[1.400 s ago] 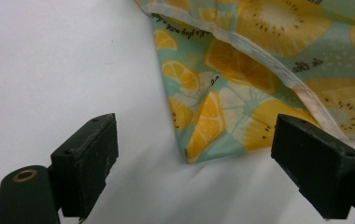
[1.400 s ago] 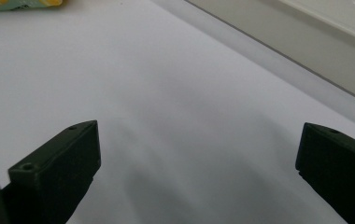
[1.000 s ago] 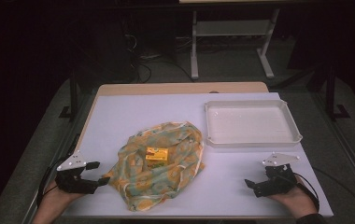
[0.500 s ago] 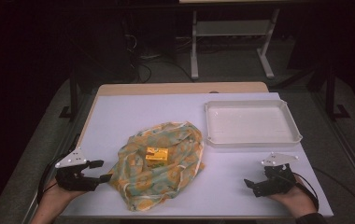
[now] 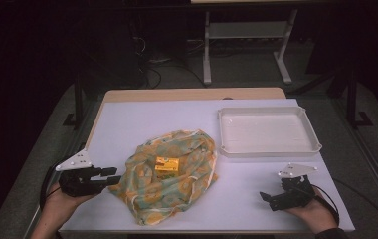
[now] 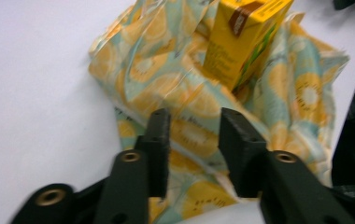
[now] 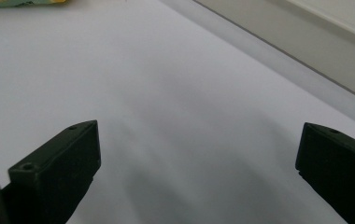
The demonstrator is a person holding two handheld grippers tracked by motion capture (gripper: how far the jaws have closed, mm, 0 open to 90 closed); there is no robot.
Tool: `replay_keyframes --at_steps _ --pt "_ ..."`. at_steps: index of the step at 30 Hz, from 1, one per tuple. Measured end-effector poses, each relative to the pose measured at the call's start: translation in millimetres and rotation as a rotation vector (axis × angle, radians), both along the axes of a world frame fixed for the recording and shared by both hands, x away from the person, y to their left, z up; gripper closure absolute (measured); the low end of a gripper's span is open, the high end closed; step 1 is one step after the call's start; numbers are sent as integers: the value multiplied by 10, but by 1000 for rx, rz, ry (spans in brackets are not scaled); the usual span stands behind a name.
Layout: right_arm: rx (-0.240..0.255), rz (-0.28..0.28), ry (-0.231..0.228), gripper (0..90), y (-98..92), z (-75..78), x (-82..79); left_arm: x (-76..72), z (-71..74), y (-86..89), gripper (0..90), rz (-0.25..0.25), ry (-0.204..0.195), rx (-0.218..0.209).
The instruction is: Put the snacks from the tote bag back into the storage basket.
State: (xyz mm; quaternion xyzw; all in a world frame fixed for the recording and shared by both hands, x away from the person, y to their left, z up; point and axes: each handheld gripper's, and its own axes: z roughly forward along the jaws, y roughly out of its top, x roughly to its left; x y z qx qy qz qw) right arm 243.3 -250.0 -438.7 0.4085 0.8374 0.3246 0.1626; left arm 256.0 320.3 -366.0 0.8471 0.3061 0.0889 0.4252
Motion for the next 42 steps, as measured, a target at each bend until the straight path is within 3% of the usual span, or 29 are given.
replay_keyframes --at_steps 7,26,42 --pt "0 0 -8 0 -3 13 2 37 74 -147 896 -50 18 -13" --pt "-3 -3 7 0 10 6 -2 110 146 -697 897 -188 5 30" --pt "-20 11 23 0 27 -14 -1 158 133 -1028 897 -251 10 46"
